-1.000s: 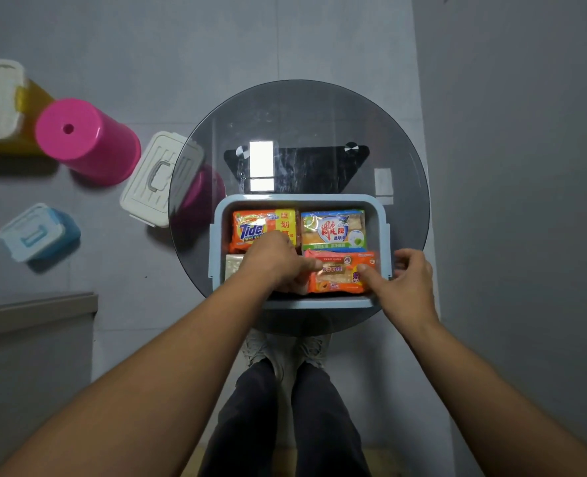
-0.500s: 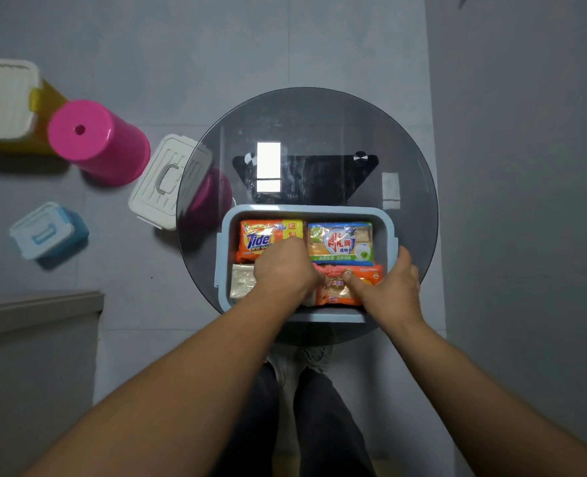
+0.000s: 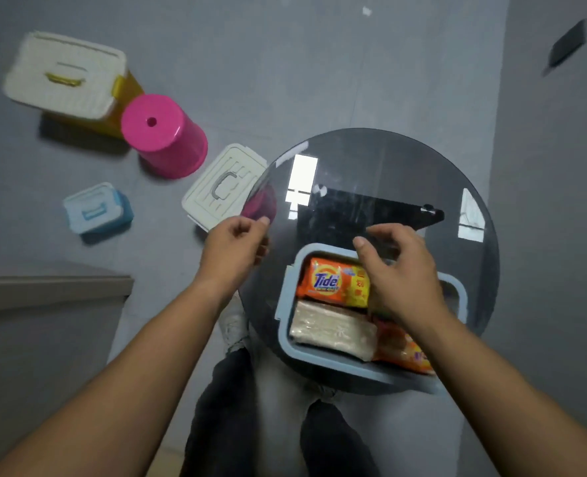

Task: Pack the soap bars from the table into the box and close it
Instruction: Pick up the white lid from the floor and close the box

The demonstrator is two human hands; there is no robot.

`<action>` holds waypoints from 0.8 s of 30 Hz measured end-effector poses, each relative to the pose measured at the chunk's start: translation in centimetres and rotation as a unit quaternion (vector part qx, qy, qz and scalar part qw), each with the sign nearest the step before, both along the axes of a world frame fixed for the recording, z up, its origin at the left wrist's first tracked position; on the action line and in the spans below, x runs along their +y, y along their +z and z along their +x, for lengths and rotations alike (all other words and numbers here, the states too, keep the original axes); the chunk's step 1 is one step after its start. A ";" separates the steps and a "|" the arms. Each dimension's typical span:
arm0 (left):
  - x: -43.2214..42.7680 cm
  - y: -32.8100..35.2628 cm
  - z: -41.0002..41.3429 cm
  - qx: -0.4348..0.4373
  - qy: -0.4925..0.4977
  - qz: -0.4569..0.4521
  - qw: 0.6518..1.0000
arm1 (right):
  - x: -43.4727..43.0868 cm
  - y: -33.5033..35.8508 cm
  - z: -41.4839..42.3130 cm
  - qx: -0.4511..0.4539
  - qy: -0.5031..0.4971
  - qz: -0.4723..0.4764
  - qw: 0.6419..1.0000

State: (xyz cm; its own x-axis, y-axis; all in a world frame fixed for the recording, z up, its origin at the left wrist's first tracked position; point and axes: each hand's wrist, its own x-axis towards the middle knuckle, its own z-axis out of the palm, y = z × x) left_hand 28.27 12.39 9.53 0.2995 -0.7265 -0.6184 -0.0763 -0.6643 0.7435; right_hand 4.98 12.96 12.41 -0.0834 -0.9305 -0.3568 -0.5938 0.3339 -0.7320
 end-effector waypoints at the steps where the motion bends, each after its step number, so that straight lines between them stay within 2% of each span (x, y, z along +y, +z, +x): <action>1: -0.5 -0.7 1.8 -0.004 0.019 0.005 1.000 | -1.4 0.0 1.7 -0.015 0.016 0.005 1.000; 6: -3.6 -5.5 10.1 0.001 0.082 0.045 0.996 | -9.5 -1.9 11.0 -0.055 0.096 0.036 0.993; 11: -7.5 -12.9 17.3 -0.006 0.107 0.094 0.990 | -19.7 -9.3 20.3 -0.033 0.125 0.048 0.990; 16: -10.3 -21.3 21.8 -0.037 0.131 0.146 0.980 | -28.2 -18.7 26.1 0.068 0.216 0.089 0.970; 24: -12.8 -32.6 23.5 -0.016 0.196 0.228 0.954 | -36.1 -31.2 29.7 0.164 0.290 0.229 0.915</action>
